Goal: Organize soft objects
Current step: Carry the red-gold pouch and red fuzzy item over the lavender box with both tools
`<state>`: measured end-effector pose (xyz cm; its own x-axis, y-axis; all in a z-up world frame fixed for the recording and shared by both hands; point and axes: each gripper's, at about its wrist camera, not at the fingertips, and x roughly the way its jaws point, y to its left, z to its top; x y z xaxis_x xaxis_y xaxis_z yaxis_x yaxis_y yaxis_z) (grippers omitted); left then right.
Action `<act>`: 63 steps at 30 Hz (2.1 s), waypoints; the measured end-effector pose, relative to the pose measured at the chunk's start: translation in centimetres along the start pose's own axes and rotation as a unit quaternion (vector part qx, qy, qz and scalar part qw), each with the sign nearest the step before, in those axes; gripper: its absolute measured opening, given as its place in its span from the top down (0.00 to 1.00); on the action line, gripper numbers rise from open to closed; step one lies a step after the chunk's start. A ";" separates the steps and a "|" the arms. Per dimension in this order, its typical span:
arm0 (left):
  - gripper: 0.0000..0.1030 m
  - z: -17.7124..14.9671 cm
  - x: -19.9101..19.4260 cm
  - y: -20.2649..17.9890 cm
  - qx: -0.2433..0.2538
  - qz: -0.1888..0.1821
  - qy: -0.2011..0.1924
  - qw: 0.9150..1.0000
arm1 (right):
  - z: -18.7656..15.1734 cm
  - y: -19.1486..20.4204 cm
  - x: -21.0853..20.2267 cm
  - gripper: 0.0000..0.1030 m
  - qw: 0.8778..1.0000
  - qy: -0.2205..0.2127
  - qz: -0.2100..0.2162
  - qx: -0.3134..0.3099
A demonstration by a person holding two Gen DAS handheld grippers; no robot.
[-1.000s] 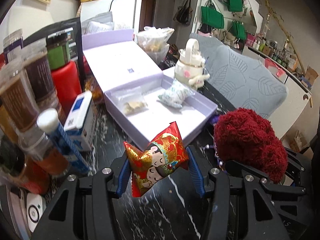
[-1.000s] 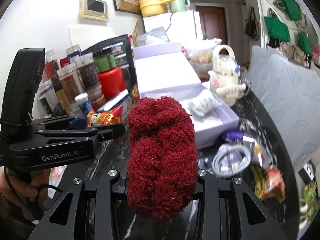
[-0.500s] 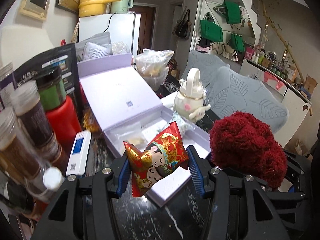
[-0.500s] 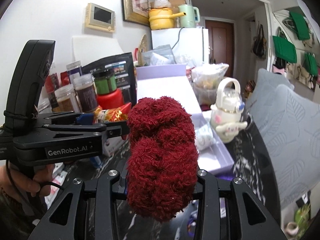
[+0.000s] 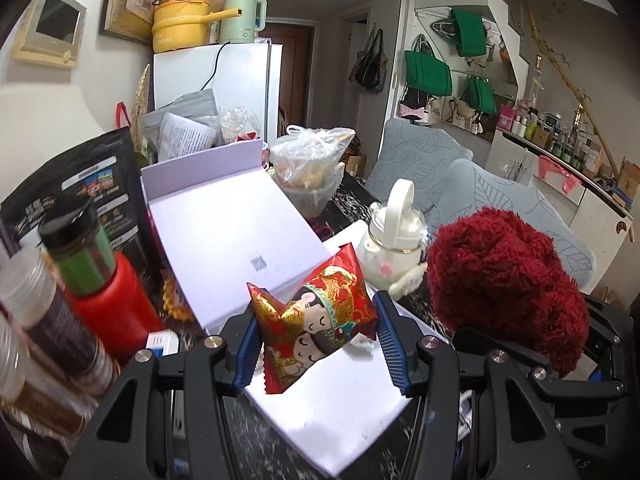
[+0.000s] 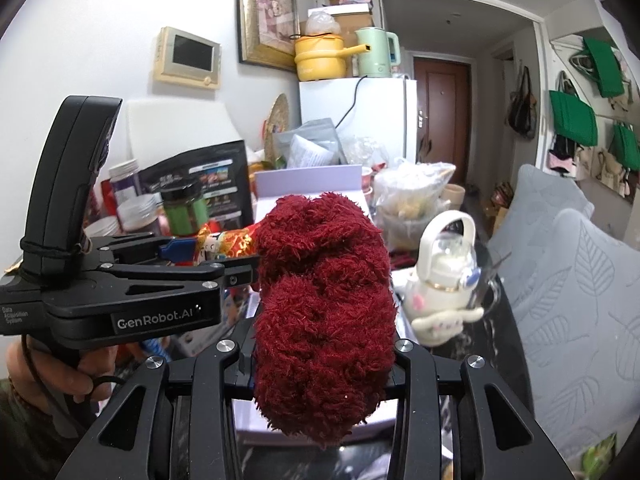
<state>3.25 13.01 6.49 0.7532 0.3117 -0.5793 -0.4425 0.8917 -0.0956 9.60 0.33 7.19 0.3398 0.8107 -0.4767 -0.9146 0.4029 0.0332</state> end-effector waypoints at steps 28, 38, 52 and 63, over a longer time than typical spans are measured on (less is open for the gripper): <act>0.50 0.8 11.4 3.0 -0.022 0.022 0.072 0.997 | 1.1 -4.7 12.4 0.64 0.996 0.084 0.017 0.013; 0.50 -0.5 14.6 3.5 -0.019 0.035 0.119 0.992 | -0.6 -5.9 15.7 0.63 0.990 0.136 0.008 0.020; 0.50 -2.5 18.0 3.7 -0.017 0.048 0.173 0.984 | -2.3 -7.1 18.4 0.63 0.983 0.180 0.002 0.042; 0.50 -3.0 19.0 4.0 -0.013 0.060 0.188 0.980 | -2.9 -6.9 19.5 0.62 0.980 0.196 -0.003 0.039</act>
<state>14.33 21.54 -7.40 0.4647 0.2659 -0.8446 -0.5327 0.8459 -0.0268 21.90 12.19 -4.85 0.2212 0.5881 -0.7779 -0.8878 0.4515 0.0888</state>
